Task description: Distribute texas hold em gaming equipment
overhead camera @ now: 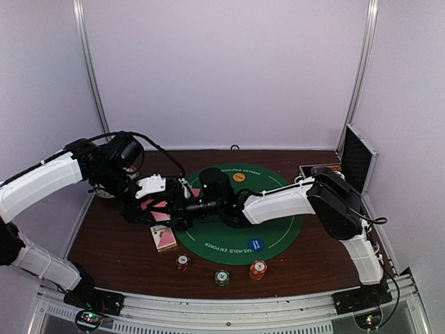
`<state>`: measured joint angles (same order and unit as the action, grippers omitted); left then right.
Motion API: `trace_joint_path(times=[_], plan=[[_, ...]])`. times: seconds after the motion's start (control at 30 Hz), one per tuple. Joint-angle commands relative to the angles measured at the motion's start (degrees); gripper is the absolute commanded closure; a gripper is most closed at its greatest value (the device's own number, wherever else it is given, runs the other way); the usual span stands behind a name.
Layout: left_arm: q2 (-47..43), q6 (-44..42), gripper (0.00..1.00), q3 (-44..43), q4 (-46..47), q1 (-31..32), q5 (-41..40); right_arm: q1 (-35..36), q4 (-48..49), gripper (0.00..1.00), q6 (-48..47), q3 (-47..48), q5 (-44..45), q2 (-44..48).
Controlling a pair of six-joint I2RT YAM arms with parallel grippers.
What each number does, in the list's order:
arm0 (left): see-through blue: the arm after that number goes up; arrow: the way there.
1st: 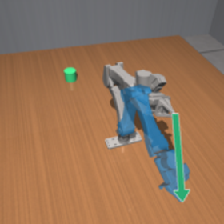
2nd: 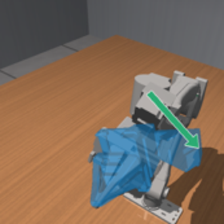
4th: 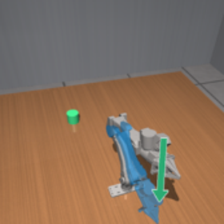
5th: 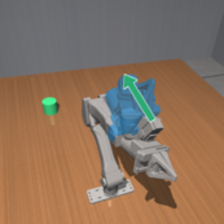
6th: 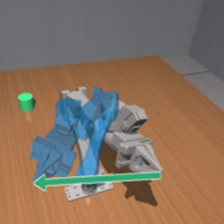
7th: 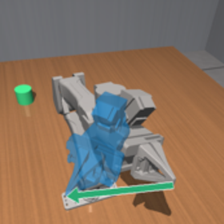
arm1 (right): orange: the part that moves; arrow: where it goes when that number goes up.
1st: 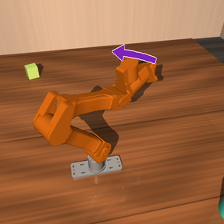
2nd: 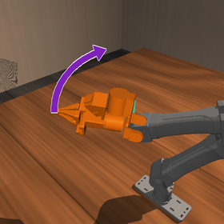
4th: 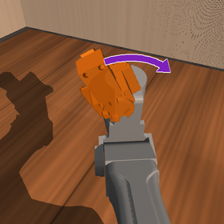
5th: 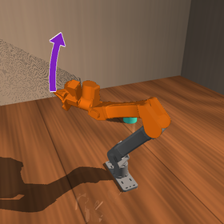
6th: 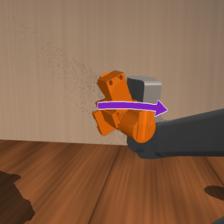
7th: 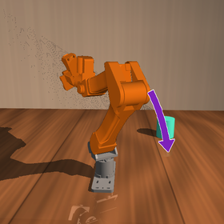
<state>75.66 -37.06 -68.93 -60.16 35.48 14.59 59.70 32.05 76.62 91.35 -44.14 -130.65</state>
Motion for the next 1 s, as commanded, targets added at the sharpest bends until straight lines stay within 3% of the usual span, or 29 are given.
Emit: trace_joint_path(times=[0.0, 0.5, 0.97], plan=[[-0.53, 0.39, 1.00, -2.17, 0.45, 0.18, 1.20, -0.74, 1.22, 0.22, 0.34, -2.34, -1.02, 0.79], [-0.70, 0.67, 1.00, -2.28, 0.44, 0.20, 1.62, -2.21, 1.99, 0.31, 0.23, -9.20, -0.50, 6.56], [-1.34, 0.92, 1.00, -1.50, 0.40, 0.20, 1.45, -2.02, -8.34, 0.36, -4.09, -10.45, -0.28, 14.62]])
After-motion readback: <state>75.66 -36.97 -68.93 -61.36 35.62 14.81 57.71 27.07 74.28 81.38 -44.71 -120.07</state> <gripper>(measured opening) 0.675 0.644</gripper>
